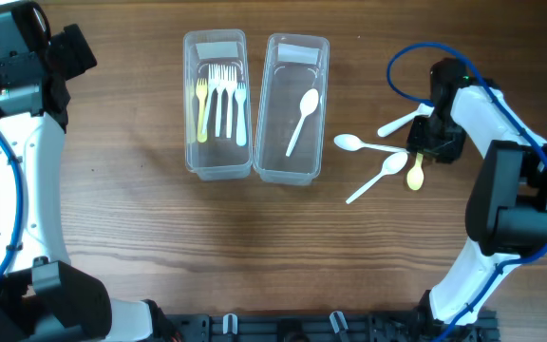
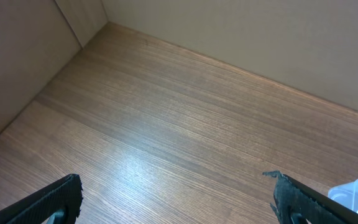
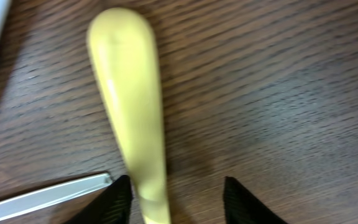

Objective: Pack container
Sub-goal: 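Lower the right gripper onto the yellow spoon and grasp it, then carry the yellow spoon into the right container and release, then lower the right gripper onto a white spoon and grasp it, then carry the white spoon into the right container and release, then lower the right gripper onto the next white spoon and grasp it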

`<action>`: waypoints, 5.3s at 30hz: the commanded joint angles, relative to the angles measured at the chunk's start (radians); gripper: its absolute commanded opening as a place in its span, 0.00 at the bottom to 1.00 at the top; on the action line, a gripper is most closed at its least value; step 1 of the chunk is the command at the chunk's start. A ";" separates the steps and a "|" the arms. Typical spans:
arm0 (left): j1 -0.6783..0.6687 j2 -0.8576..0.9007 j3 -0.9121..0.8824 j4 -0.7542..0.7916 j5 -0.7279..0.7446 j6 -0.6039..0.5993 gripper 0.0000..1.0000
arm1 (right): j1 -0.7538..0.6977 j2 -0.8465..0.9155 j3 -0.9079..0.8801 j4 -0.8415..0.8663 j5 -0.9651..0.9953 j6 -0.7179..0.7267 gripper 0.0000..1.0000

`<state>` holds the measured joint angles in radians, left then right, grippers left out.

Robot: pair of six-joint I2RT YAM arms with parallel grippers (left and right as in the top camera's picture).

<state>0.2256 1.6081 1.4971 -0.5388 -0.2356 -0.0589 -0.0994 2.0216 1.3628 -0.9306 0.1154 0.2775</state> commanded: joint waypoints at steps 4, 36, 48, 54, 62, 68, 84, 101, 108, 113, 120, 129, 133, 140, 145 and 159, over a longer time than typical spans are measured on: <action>0.001 -0.003 0.010 0.002 -0.001 -0.009 1.00 | -0.006 0.015 0.003 0.005 -0.005 -0.018 0.26; 0.001 -0.003 0.010 0.002 -0.001 -0.009 1.00 | 0.002 -0.347 0.142 -0.048 -0.152 -0.065 0.04; 0.001 -0.003 0.010 0.002 -0.001 -0.009 1.00 | 0.427 -0.265 0.136 0.335 -0.428 0.080 0.04; 0.001 -0.003 0.010 0.002 -0.001 -0.009 1.00 | 0.459 -0.171 0.135 0.332 -0.428 0.089 0.50; 0.001 -0.003 0.010 0.002 -0.001 -0.009 1.00 | 0.413 -0.215 0.143 0.310 -0.418 0.068 0.76; 0.001 -0.003 0.010 0.003 -0.001 -0.009 1.00 | 0.229 -0.320 0.142 -0.119 -0.189 0.154 0.72; 0.001 -0.003 0.010 0.002 -0.001 -0.009 1.00 | 0.204 -0.320 -0.209 -0.073 -0.089 0.670 0.81; 0.001 -0.003 0.010 0.002 -0.001 -0.009 1.00 | 0.270 -0.317 -0.490 0.293 -0.093 0.877 0.67; 0.001 -0.003 0.010 0.002 -0.001 -0.009 1.00 | 0.270 -0.316 -0.490 0.312 -0.098 0.874 0.28; 0.001 -0.003 0.010 0.002 -0.001 -0.009 1.00 | 0.270 -0.316 -0.490 0.318 -0.097 0.874 0.08; 0.001 -0.003 0.010 0.002 -0.001 -0.009 1.00 | 0.270 -0.338 -0.326 0.327 -0.048 0.637 0.04; 0.001 -0.003 0.010 0.002 -0.001 -0.009 1.00 | 0.276 -0.363 0.123 0.415 -0.406 0.045 0.04; 0.001 -0.003 0.010 0.002 -0.001 -0.009 1.00 | 0.356 -0.323 0.122 0.419 -0.409 -0.001 0.04; 0.001 -0.003 0.010 0.002 -0.001 -0.009 1.00 | 0.515 -0.258 0.122 0.461 -0.306 0.039 0.04; 0.001 -0.003 0.010 0.002 -0.001 -0.009 1.00 | 0.514 -0.258 0.122 0.463 -0.306 0.037 0.73; 0.001 -0.003 0.010 0.002 -0.001 -0.009 1.00 | 0.367 -0.286 0.122 0.266 0.085 -1.343 0.81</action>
<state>0.2256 1.6081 1.4971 -0.5392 -0.2356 -0.0589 0.3027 1.7523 1.4761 -0.6392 0.1486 -0.7330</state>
